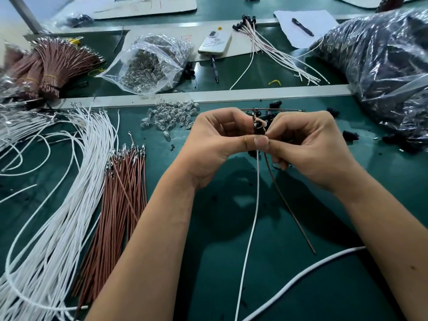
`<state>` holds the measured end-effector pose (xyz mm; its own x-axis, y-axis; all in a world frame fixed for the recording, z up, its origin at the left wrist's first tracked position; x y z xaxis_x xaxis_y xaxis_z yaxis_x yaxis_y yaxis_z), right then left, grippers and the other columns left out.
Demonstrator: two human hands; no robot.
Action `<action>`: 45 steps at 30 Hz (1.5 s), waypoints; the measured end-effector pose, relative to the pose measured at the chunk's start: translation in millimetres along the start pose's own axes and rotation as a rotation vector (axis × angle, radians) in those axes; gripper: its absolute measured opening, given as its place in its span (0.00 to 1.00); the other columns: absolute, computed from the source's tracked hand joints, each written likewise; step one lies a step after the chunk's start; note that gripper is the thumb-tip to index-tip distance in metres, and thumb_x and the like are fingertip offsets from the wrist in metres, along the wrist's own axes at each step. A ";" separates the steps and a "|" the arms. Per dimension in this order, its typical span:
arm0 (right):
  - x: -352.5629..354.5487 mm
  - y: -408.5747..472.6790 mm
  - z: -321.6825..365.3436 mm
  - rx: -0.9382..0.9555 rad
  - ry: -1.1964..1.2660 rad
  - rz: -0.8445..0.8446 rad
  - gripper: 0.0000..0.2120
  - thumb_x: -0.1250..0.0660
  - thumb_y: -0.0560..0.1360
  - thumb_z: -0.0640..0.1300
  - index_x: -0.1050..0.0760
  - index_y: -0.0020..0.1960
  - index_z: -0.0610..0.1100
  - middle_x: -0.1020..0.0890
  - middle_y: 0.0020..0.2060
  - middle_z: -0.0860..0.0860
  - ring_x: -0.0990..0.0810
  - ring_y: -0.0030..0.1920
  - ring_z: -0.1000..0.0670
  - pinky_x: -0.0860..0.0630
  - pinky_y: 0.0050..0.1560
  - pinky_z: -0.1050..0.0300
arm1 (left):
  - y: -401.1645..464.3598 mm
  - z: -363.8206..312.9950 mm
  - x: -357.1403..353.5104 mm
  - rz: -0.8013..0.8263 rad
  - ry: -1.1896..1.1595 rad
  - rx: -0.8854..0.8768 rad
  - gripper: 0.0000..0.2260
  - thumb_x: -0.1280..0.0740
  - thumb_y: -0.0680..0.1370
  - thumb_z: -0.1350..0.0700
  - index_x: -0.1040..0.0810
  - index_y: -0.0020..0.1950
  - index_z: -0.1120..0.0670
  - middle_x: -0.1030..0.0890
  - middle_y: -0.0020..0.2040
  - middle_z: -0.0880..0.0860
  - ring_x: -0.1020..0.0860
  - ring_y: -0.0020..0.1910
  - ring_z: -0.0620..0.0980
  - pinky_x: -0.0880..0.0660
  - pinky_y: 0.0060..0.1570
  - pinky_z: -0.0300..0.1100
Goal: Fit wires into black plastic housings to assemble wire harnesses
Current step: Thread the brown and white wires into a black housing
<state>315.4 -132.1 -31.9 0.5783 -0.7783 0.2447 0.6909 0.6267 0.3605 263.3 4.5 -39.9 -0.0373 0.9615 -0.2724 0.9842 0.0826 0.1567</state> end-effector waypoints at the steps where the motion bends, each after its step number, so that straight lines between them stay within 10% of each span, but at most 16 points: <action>1: -0.3 -0.2 0.3 -0.003 -0.008 0.000 0.07 0.24 0.72 0.40 0.20 0.39 0.40 0.22 0.30 0.42 0.25 0.24 0.47 0.28 0.25 0.53 | -0.2 0.6 0.4 -0.008 0.007 0.013 0.13 0.24 0.64 0.71 0.19 0.34 0.53 0.16 0.42 0.54 0.18 0.42 0.52 0.19 0.50 0.45; 27: 8.3 1.5 -17.6 -0.121 0.047 -0.035 0.02 0.24 0.74 0.40 0.15 0.43 0.42 0.21 0.29 0.43 0.24 0.27 0.44 0.23 0.27 0.56 | 1.2 5.4 15.7 -0.251 -0.164 0.025 0.06 0.28 0.72 0.61 0.17 0.45 0.63 0.14 0.41 0.58 0.15 0.41 0.53 0.18 0.43 0.41; 45: 10.2 0.6 -17.4 -0.199 -0.245 0.180 0.06 0.31 0.76 0.48 0.19 0.40 0.51 0.29 0.27 0.51 0.33 0.28 0.53 0.35 0.30 0.60 | 1.2 10.1 15.9 -0.210 0.178 0.074 0.01 0.26 0.75 0.64 0.16 0.43 0.61 0.14 0.38 0.59 0.16 0.33 0.53 0.19 0.35 0.39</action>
<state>329.3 -138.9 -44.9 0.5936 -0.6261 0.5056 0.6723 0.7311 0.1160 265.6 17.3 -53.7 -0.2653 0.9567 -0.1200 0.9614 0.2720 0.0428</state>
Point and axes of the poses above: each hand's wrist, its own y-axis towards the middle knuckle, its own x-axis out of the back of the hand, z = x × y, the point moved 7 cm from there along y, towards the middle knuckle
